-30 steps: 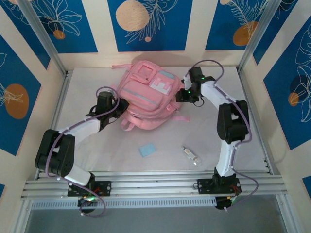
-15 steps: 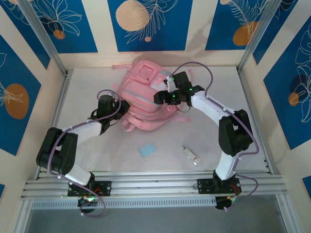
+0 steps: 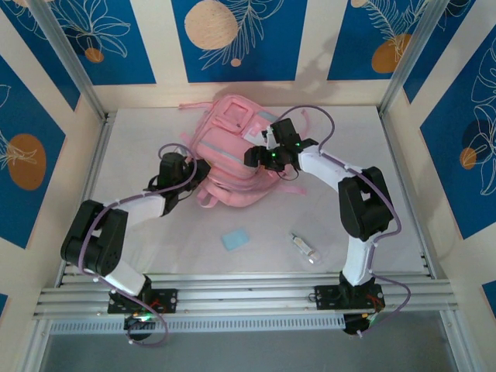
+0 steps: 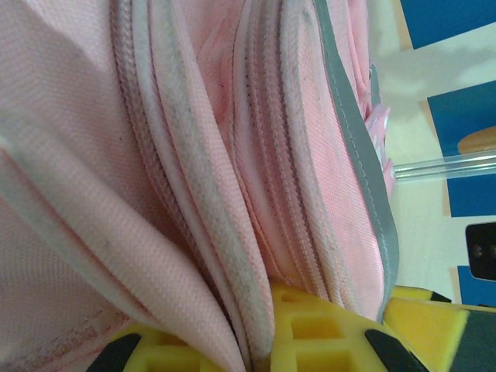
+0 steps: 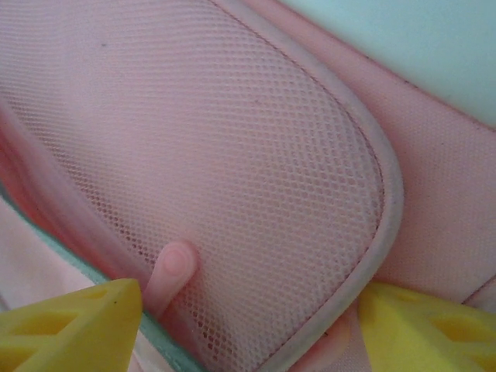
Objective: Pack books, pencil case, and school supplies into a backpack
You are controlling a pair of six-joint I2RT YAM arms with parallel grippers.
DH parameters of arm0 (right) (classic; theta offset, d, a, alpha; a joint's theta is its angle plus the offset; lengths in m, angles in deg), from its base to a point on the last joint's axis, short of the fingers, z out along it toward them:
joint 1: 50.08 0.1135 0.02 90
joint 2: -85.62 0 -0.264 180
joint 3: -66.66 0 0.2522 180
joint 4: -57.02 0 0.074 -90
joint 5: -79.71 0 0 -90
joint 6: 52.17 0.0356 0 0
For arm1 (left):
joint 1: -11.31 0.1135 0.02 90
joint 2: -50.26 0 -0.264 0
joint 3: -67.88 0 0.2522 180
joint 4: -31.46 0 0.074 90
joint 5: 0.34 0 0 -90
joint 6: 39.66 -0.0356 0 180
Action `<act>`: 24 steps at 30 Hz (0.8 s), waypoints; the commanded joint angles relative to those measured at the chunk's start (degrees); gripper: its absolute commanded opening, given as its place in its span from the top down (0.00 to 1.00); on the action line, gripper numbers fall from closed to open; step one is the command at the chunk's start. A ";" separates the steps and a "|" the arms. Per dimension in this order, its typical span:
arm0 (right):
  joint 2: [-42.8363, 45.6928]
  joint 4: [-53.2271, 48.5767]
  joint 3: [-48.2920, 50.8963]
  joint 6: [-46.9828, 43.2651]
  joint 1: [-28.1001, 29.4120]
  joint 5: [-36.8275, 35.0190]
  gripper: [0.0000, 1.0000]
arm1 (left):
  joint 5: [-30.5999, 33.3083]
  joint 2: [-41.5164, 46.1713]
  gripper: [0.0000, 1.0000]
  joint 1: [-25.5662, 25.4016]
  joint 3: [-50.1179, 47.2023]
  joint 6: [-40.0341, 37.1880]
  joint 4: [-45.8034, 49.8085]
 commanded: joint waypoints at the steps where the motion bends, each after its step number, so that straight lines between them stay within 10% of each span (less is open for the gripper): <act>1: 0.68 1.40 1.88 3.90 0.75 -1.86 0.25 | -2.05 0.14 1.00 -1.99 0.45 -1.04 -7.98; 15: 9.46 0.75 8.62 6.24 9.24 8.04 0.31 | 0.35 -3.21 1.00 -2.95 1.04 0.11 -11.25; 24: 13.07 -7.61 8.27 -0.64 7.57 -0.01 0.31 | 0.94 -1.26 1.00 -2.65 2.72 -3.98 -6.19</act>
